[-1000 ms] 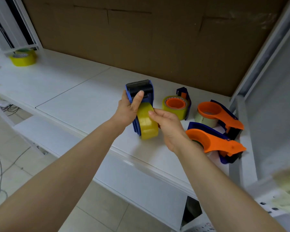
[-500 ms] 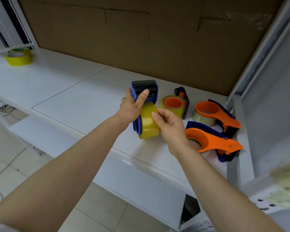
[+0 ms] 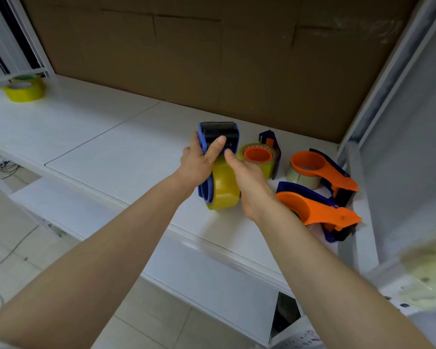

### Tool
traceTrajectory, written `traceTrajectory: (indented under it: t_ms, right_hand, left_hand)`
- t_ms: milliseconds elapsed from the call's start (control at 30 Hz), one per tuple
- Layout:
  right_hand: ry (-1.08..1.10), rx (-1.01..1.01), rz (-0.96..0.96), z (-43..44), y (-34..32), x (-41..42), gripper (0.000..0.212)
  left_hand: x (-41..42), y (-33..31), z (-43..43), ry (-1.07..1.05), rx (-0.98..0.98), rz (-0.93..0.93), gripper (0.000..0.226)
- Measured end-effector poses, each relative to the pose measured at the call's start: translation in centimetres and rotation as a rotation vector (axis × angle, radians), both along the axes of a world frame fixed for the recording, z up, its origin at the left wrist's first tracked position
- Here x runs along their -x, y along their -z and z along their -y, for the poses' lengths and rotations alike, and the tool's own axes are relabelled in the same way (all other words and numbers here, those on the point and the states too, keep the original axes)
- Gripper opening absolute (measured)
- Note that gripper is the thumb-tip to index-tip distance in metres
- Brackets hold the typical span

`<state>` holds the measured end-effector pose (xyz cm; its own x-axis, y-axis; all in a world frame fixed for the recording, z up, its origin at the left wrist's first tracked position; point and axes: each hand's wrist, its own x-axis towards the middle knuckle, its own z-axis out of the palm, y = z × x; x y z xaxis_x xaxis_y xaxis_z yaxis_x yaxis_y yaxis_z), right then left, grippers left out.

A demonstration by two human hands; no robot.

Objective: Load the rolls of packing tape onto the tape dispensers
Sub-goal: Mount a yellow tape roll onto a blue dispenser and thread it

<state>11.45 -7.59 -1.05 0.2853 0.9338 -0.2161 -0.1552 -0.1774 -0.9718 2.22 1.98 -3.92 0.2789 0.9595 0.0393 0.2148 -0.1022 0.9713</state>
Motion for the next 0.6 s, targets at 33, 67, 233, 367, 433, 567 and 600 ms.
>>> traceTrajectory:
  t_ms: [33, 67, 233, 367, 433, 567, 600]
  right_hand:
    - [-0.005, -0.014, 0.034, -0.2, -0.1, 0.4, 0.018]
    - [0.002, -0.03, 0.058, -0.3, 0.0, 0.7, 0.017]
    - [-0.091, -0.091, -0.022, 0.2, 0.7, 0.1, 0.014]
    - [-0.197, -0.163, -0.192, 1.0, 1.1, -0.8, 0.027]
    - [-0.238, -0.182, -0.218, 1.4, 1.2, -1.1, 0.033]
    - [-0.249, -0.188, -0.246, 1.9, 1.4, -1.6, 0.039]
    - [-0.233, -0.192, -0.242, 2.0, 1.5, -1.5, 0.038]
  left_hand:
    - [-0.1, 0.1, 0.0, -0.003, -0.003, -0.004, 0.087]
    - [-0.1, 0.2, -0.1, -0.007, 0.0, -0.005, 0.089]
    - [0.1, 0.4, -0.2, -0.021, 0.014, -0.002, 0.099]
    - [-0.1, 0.1, 0.0, -0.017, -0.01, -0.029, 0.104]
    - [-0.2, 0.1, 0.1, -0.017, -0.013, -0.042, 0.104]
    - [-0.4, 0.0, 0.4, -0.017, -0.03, -0.063, 0.101]
    - [-0.5, 0.0, 0.6, -0.02, -0.04, -0.071, 0.101]
